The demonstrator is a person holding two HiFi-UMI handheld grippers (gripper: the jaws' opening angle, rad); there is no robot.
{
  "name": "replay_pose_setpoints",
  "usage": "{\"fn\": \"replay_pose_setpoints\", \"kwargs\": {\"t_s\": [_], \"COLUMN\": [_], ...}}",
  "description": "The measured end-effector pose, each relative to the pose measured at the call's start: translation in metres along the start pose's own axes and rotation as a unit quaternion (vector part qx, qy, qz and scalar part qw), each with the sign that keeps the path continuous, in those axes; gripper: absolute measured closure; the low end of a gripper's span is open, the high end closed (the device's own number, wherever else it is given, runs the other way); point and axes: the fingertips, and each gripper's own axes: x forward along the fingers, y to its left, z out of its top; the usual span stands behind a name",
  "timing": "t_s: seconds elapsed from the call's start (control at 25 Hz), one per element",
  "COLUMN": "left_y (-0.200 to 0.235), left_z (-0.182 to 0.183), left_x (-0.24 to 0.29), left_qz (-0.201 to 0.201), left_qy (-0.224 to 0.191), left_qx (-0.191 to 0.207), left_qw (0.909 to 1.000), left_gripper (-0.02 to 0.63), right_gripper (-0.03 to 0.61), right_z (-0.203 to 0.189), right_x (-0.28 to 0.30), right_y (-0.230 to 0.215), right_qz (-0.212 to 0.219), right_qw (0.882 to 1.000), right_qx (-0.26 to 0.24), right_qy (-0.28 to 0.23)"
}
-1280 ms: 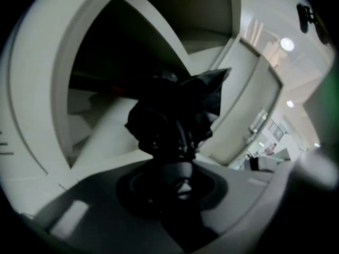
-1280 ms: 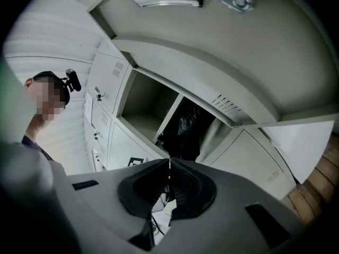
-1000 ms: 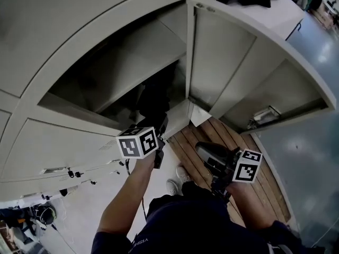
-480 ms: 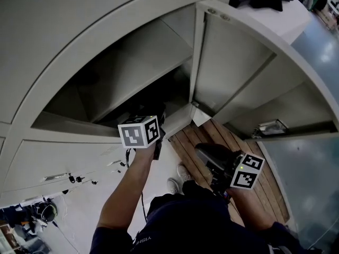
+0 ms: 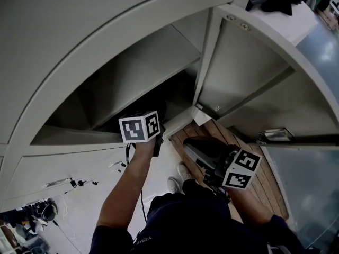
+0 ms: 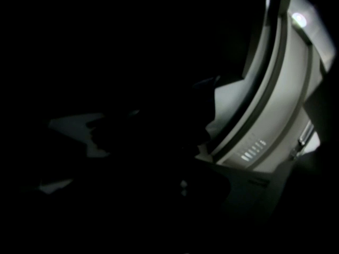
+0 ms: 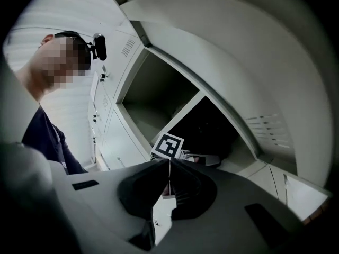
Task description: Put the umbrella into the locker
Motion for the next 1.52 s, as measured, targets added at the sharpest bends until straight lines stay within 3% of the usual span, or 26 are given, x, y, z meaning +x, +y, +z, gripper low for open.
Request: {"fn": "replay_pose_setpoints", "kwargs": {"t_s": [0.16, 0.52, 0.6, 0.68, 0.72, 0.96, 1.2, 1.36, 1.52], "left_y": [0.006, 0.017, 0.013, 0.007, 0.005, 0.016, 0.005, -0.02, -0.047], "left_z": [0.002, 0.007, 0.007, 0.005, 0.004, 0.005, 0.019, 0.023, 0.019], "left_x": [0.006, 0.014, 0.015, 0.018, 0.019, 0.009, -0.016, -0.037, -0.064], "left_qz": [0.009, 0.057, 0.055, 0.05, 0.052, 0.098, 0.127, 0.116, 0.077], "left_qy": [0.013, 0.027, 0.027, 0.028, 0.027, -0.006, -0.068, -0.1, -0.14], "left_qx": [-0.001, 0.051, 0.062, 0.075, 0.082, 0.083, 0.12, 0.149, 0.158], "left_qw": [0.9999, 0.9967, 0.9962, 0.9955, 0.9949, 0.9917, 0.9823, 0.977, 0.9745], "left_gripper": [0.488, 0.469, 0.426, 0.294, 0.278, 0.163, 0.15, 0.152, 0.156], "right_gripper": [0.569, 0.569, 0.569, 0.569, 0.569, 0.569, 0.569, 0.569, 0.569], "right_z": [0.012, 0.018, 0.016, 0.015, 0.015, 0.013, 0.008, 0.005, 0.003], "right_x": [0.015, 0.022, 0.021, 0.02, 0.02, 0.014, 0.011, 0.005, -0.008], "right_y": [0.001, -0.001, 0.0, 0.001, 0.001, 0.002, 0.006, 0.009, 0.002], "right_qz": [0.007, 0.013, 0.015, 0.017, 0.018, 0.017, 0.024, 0.021, -0.001], "right_qw": [1.0, 1.0, 1.0, 1.0, 1.0, 1.0, 1.0, 1.0, 1.0], "right_qx": [-0.018, -0.014, -0.013, -0.012, -0.012, -0.009, -0.001, -0.004, 0.008], "right_qy": [0.0, -0.005, -0.004, -0.003, -0.003, -0.004, -0.007, -0.011, -0.026]}}
